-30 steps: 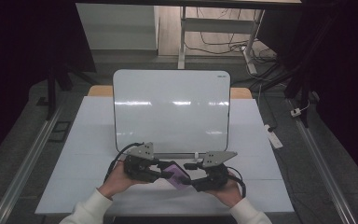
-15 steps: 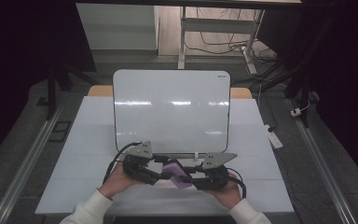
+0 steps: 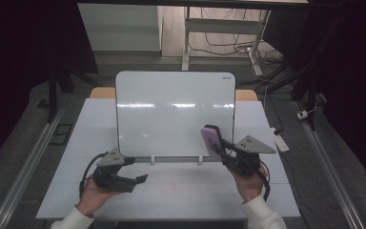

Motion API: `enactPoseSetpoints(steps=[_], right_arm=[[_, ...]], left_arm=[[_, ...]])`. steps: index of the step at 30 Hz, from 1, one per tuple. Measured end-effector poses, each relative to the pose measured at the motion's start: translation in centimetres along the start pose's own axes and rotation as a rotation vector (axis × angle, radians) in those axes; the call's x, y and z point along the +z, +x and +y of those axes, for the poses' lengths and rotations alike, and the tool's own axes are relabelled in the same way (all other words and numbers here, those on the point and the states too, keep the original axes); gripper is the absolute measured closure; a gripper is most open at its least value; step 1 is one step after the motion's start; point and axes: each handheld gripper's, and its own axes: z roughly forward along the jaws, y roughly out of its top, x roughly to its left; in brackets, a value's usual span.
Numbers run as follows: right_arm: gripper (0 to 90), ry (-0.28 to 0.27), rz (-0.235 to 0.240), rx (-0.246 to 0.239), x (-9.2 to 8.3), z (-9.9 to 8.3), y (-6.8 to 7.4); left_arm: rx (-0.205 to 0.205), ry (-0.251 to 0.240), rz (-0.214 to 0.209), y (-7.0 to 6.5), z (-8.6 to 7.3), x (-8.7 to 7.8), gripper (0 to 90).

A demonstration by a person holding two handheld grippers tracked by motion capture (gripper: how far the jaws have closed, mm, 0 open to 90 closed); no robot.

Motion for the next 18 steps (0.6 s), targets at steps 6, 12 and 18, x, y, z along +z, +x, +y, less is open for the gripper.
enactPoseSetpoints(steps=[6,12,18], right_arm=[[64.9,-0.007,-0.176,0.000,0.5,3.4,-2.1],[64.9,-0.003,-0.299,-0.007,1.8,6.3,-3.6],[64.8,0.004,-0.365,0.015,3.5,7.6,-4.6]], left_arm=[[-0.071,-0.009,0.043,1.5,-3.1,-2.1,21.1],[-0.115,-0.015,0.060,2.5,-4.8,-3.1,21.0],[-0.125,-0.010,0.061,3.0,-5.2,-3.0,21.0]])
